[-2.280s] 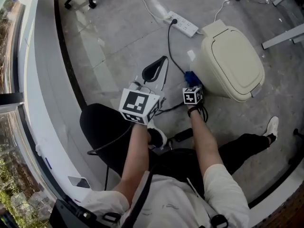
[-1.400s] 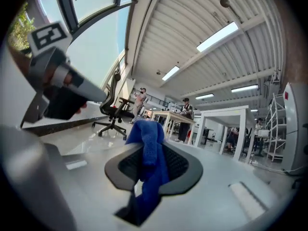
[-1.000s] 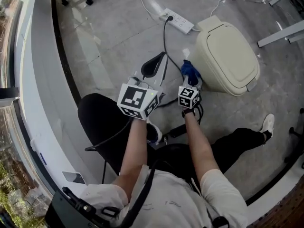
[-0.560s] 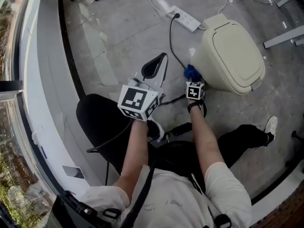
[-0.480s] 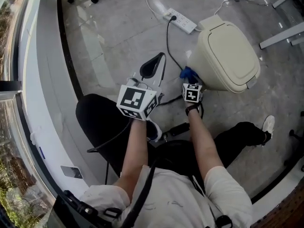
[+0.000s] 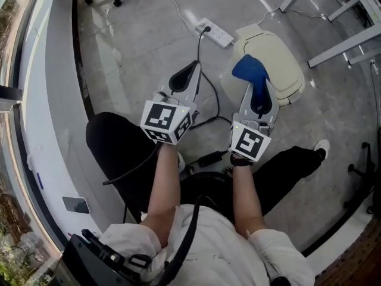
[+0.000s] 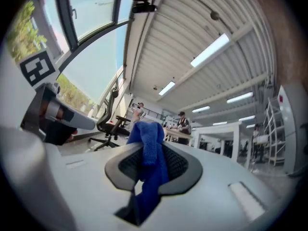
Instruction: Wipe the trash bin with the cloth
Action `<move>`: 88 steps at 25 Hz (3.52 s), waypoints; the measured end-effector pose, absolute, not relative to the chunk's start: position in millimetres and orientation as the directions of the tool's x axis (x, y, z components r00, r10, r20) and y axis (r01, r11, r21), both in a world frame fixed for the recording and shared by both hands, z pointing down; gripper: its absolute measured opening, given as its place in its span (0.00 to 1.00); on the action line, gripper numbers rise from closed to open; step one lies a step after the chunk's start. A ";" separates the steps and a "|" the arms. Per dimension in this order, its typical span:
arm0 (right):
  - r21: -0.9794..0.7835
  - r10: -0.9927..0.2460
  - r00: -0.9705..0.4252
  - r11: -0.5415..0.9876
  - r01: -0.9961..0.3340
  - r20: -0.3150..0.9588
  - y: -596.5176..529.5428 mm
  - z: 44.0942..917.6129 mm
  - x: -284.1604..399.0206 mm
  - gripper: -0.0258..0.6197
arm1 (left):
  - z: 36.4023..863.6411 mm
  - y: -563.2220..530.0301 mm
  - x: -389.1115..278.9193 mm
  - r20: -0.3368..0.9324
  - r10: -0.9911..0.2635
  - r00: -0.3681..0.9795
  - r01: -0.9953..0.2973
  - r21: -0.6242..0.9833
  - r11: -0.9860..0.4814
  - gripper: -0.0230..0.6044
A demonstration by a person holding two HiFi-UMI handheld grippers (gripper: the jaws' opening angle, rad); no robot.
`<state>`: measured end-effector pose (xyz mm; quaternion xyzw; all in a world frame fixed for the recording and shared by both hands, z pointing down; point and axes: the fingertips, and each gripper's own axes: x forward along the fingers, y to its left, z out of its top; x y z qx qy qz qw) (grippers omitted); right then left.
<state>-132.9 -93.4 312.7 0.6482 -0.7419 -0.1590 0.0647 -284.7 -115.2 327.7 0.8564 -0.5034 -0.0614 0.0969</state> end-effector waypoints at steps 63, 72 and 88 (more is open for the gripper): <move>0.191 -0.545 -0.280 0.653 -0.733 0.790 -61.5 812.5 -53.9 0.15 | 379.0 -45.7 -239.0 0.078 -0.987 0.141 -0.969 0.213 -0.122 0.04; 0.210 -0.712 -0.580 0.685 -0.698 0.396 -27.0 564.6 -79.7 0.15 | 342.1 -25.0 -218.1 -0.009 -1.000 0.011 -0.974 0.226 -0.012 0.04; 0.426 -0.829 -0.522 0.554 -0.715 0.201 -50.7 470.8 -67.3 0.15 | 329.5 3.9 -205.2 -0.047 -0.999 0.022 -0.974 0.226 -0.032 0.04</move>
